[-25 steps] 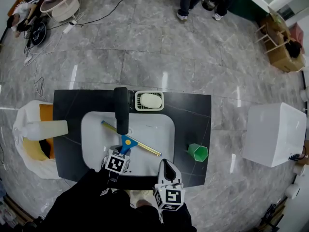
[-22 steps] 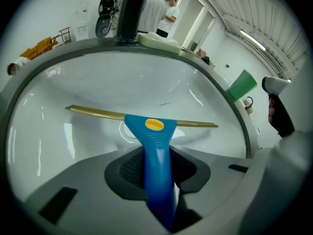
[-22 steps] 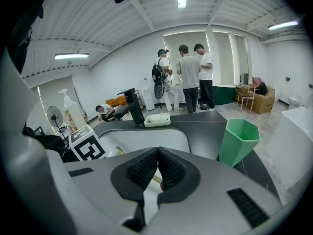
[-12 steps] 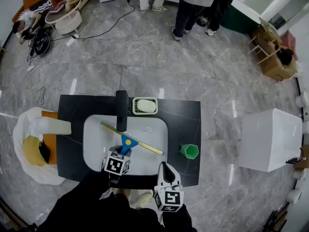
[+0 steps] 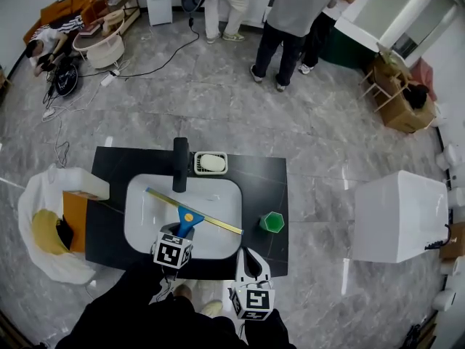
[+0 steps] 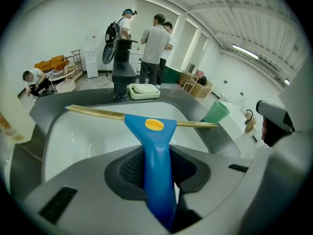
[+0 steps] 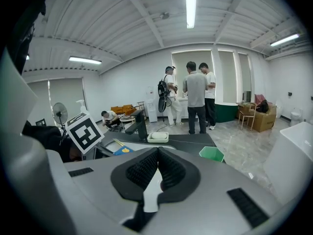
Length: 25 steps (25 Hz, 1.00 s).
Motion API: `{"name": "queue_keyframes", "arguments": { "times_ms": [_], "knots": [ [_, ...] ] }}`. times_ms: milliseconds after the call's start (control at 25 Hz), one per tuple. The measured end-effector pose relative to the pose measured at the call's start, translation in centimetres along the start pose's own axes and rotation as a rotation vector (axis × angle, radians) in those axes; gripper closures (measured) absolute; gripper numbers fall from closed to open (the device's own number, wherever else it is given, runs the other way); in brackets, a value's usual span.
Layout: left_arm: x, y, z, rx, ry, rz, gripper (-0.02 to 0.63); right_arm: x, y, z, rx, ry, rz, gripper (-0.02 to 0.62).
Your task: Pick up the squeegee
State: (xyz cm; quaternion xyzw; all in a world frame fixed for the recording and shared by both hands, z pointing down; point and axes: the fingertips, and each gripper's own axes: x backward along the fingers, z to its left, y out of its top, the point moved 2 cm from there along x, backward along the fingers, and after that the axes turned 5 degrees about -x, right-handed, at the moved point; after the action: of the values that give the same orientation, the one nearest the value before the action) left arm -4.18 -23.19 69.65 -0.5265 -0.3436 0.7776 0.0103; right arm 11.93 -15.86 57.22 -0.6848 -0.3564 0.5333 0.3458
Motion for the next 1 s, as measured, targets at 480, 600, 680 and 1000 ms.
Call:
{"name": "queue_keyframes", "arguments": {
  "times_ms": [480,600,680,1000],
  "knots": [
    [8.5,-0.5,-5.5,-0.032,0.055,-0.17,0.482,8.7,0.7,0.4,0.033,-0.005,-0.099,0.58],
    [11.1,-1.4,-7.2,-0.037,0.067,-0.227,0.482,11.4,0.0,0.6,0.041,-0.002,-0.125,0.58],
    [13.0,-2.0,-8.4,-0.04,0.078,-0.262,0.482,13.3,-0.5,0.8,0.046,0.001,-0.138,0.58],
    [20.5,-2.8,-11.3,-0.069,0.126,-0.392,0.482,18.6,-0.3,1.8,0.063,0.016,-0.196,0.58]
  ]
}}
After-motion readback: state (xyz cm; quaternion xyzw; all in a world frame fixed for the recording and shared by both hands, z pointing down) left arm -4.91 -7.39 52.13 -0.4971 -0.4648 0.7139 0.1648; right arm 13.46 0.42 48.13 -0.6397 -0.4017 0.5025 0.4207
